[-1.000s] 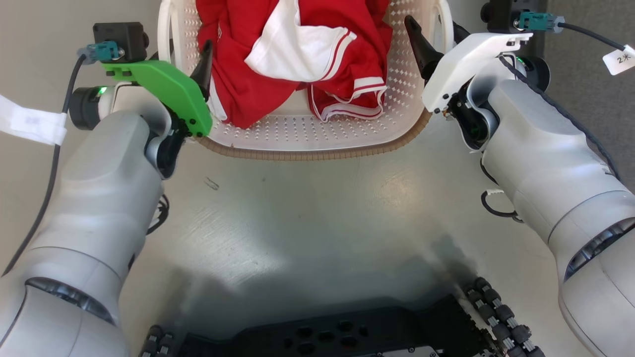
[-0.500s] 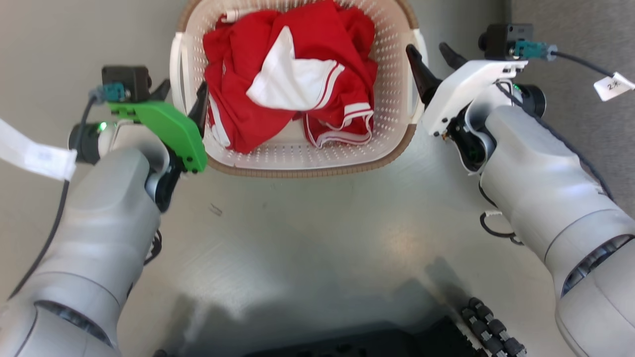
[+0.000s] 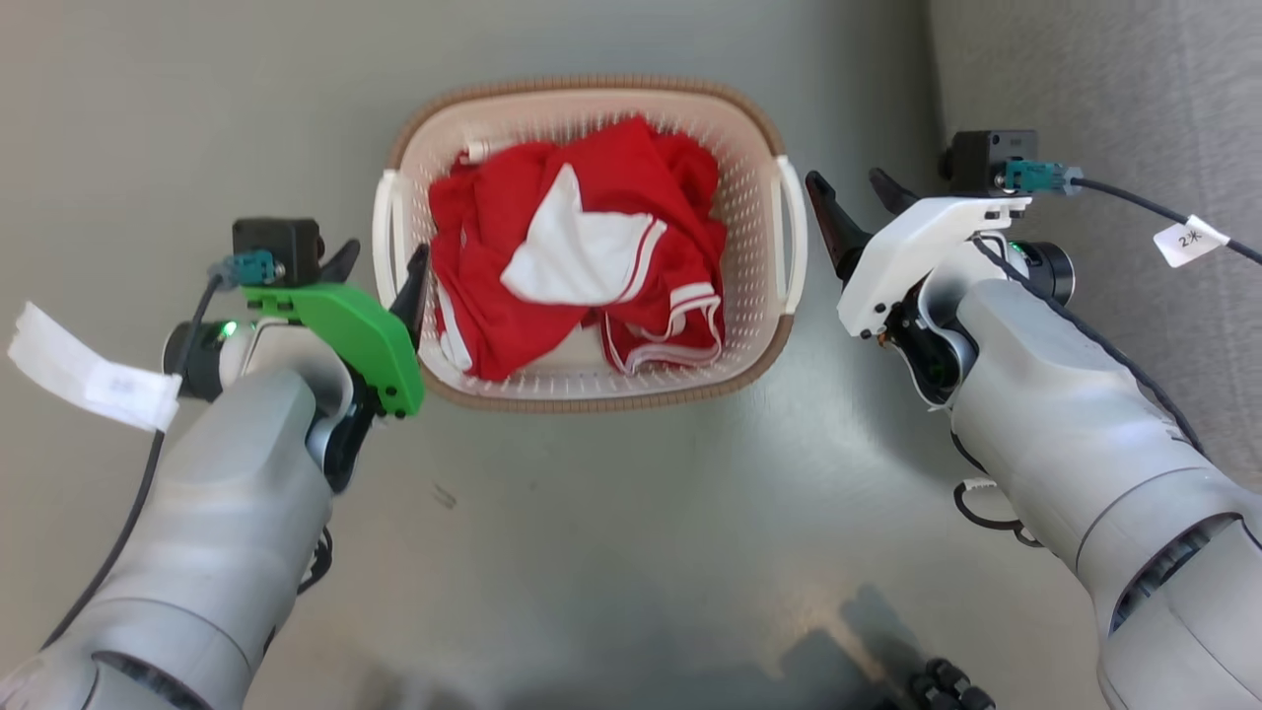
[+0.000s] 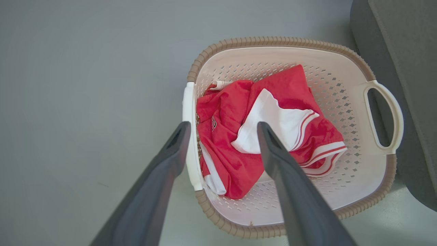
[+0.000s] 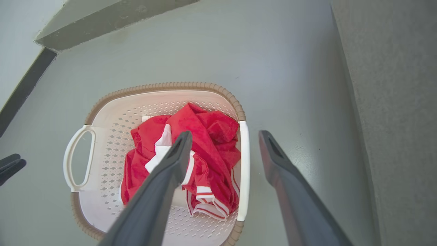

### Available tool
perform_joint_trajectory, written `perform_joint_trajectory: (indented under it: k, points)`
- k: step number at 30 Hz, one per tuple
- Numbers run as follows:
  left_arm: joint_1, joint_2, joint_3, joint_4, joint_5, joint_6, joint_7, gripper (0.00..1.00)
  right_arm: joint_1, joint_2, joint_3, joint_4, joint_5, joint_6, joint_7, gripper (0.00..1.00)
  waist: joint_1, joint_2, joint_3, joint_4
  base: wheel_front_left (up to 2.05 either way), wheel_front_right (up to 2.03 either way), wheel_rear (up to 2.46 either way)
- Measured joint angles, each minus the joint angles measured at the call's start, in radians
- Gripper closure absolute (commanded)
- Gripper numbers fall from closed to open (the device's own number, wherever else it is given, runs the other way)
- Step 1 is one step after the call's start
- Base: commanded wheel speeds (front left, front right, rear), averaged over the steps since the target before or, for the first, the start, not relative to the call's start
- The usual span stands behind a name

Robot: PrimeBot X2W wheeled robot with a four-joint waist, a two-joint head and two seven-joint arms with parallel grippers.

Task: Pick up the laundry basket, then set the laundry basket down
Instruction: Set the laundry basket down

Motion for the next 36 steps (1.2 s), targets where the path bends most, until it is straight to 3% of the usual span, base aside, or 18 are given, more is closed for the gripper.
perform_joint_trajectory:
  k: [14, 25, 36]
  points:
    - [0.082, 0.023, 0.023, -0.068, -0.007, 0.0, -0.009, 0.0, 0.071, -0.037, -0.063, -0.093, -0.058, 0.001, 0.0, 0.0, 0.0, 0.0, -0.199, 0.006, 0.0, 0.0, 0.0]
    - [0.172, 0.049, 0.146, -0.201, 0.015, 0.0, -0.009, 0.0, 0.191, -0.09, -0.124, -0.193, -0.142, -0.003, 0.0, 0.0, 0.0, 0.0, -0.357, 0.024, 0.0, 0.0, 0.0]
    - [0.272, 0.106, 0.279, -0.326, 0.081, 0.014, -0.009, 0.0, 0.281, -0.129, -0.281, -0.406, -0.218, -0.044, 0.0, 0.0, -0.0001, 0.0, -0.493, 0.033, 0.0, 0.0, 0.0]
